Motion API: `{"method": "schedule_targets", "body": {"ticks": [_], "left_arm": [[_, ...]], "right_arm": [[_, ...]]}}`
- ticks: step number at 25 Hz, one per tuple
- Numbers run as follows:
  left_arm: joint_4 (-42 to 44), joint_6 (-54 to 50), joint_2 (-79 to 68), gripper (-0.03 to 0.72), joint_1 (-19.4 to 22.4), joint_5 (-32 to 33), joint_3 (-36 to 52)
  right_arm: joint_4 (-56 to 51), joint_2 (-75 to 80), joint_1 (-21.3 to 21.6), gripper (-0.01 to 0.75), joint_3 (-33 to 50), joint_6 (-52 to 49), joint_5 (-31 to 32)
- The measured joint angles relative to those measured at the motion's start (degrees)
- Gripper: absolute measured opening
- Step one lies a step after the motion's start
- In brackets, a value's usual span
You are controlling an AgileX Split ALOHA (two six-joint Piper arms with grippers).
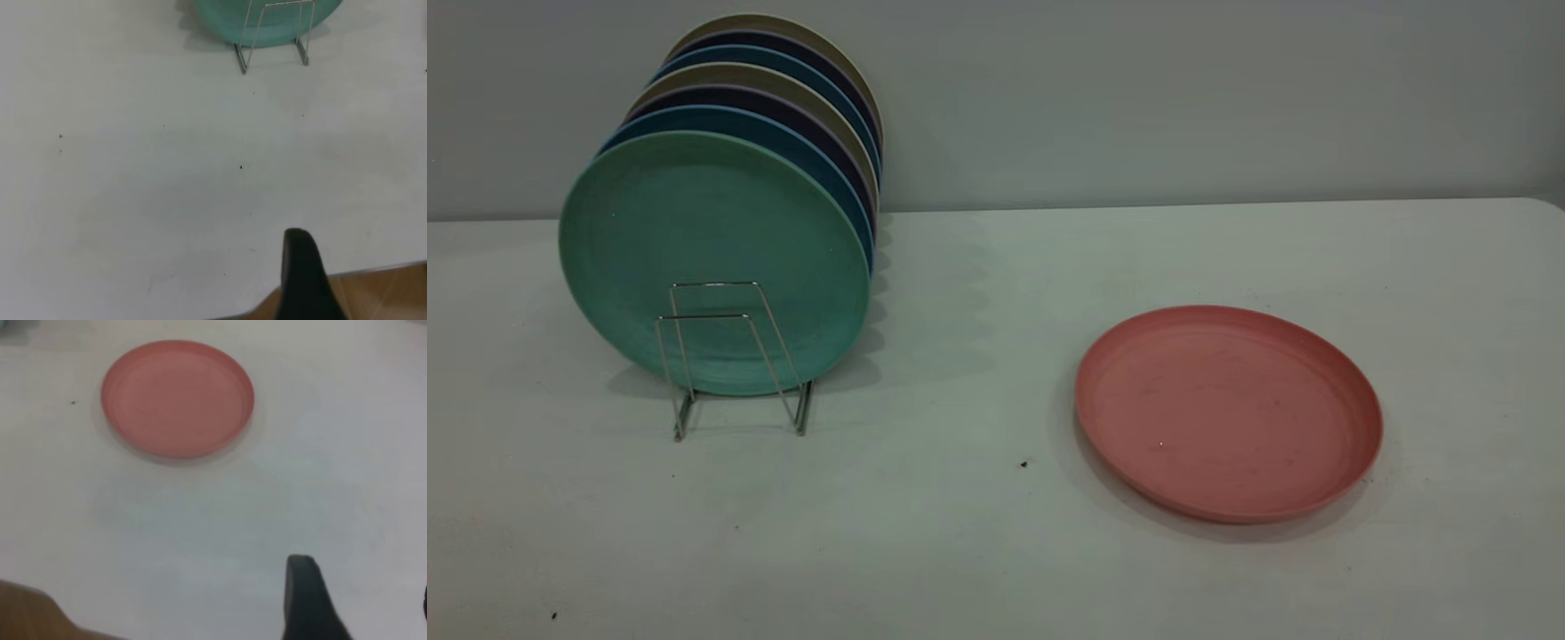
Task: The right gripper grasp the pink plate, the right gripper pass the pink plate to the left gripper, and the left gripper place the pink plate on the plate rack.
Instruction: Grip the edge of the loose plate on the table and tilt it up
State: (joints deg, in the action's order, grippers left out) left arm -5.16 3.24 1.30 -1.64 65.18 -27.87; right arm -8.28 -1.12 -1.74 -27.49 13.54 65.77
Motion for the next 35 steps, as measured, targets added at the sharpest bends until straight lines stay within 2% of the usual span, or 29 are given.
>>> {"method": "schedule_targets", "body": {"ticks": [6,9,15,20,25,30,35], "left_arm": [[0.0,0.0,0.0,0.474,0.0,-0.1,0.0],[-0.1,0.1,0.0,0.474,0.0,-2.6,-0.7],[-5.3,0.7,-6.9,0.474,0.0,-10.5,-1.2],[-14.6,8.6,-20.8,0.474,0.0,-15.8,-1.2],[-26.1,20.5,-36.4,0.474,0.0,-18.0,-1.2],[-38.1,33.2,-48.0,0.474,0.0,-19.5,-1.2],[-46.2,41.7,-54.5,0.474,0.0,-21.1,-1.2]], "right_arm": [[0.0,0.0,0.0,0.428,0.0,0.0,0.0],[-0.2,0.0,0.0,0.428,-0.2,-0.1,-1.0],[-11.7,9.3,0.0,0.428,-1.0,4.2,-10.9],[-28.1,24.4,0.0,0.428,-1.0,16.0,-16.4],[-42.6,42.5,0.0,0.428,-1.0,29.6,-19.6],[-53.1,59.8,0.0,0.428,-1.0,40.6,-26.8],[-62.7,77.5,0.3,0.428,-1.9,51.2,-30.2]]}}
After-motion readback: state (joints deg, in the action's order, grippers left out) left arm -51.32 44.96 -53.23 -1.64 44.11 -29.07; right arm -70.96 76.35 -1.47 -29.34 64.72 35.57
